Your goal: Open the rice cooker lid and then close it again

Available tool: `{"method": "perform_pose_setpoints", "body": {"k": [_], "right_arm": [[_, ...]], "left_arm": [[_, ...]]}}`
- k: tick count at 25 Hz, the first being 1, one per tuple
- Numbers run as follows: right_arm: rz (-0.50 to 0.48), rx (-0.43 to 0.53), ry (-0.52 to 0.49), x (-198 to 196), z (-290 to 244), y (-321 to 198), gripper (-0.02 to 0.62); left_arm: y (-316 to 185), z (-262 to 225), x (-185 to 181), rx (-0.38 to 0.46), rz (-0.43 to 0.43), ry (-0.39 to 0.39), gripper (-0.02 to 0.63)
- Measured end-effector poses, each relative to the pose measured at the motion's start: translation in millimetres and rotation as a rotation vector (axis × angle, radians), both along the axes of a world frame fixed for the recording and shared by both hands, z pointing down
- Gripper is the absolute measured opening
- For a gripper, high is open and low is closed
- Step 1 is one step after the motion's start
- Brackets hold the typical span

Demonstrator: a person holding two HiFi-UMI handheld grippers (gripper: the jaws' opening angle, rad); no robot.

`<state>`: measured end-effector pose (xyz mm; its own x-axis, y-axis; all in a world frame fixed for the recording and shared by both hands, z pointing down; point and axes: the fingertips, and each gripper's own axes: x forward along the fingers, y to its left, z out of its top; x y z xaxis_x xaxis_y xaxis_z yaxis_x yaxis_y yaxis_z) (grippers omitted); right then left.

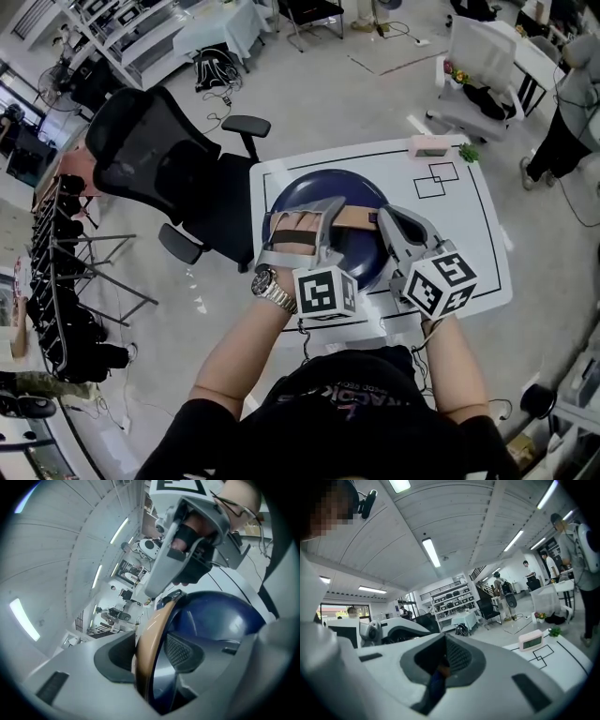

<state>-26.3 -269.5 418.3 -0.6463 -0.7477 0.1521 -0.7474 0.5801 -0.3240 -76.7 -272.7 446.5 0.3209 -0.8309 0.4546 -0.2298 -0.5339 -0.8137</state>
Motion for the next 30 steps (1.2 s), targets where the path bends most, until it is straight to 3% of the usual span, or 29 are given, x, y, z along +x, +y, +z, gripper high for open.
{"method": "perform_pose_setpoints", "body": {"k": [10, 20, 30], "right_arm": [[0.062, 0.080, -0.021, 28, -36, 3, 0.002], [0.123, 0.120, -0.021, 50, -53, 1, 0.002], [0.096, 0.126, -0.004, 26, -57, 5, 0.002]], "left_arm": [[-1, -19, -9, -0.022, -0.016, 0.123, 0.191], [-2, -56, -37, -0.036, -0.039, 0.351, 0.192], [-1, -89, -77, -0.030, -0.065, 0.587, 0.190]]}}
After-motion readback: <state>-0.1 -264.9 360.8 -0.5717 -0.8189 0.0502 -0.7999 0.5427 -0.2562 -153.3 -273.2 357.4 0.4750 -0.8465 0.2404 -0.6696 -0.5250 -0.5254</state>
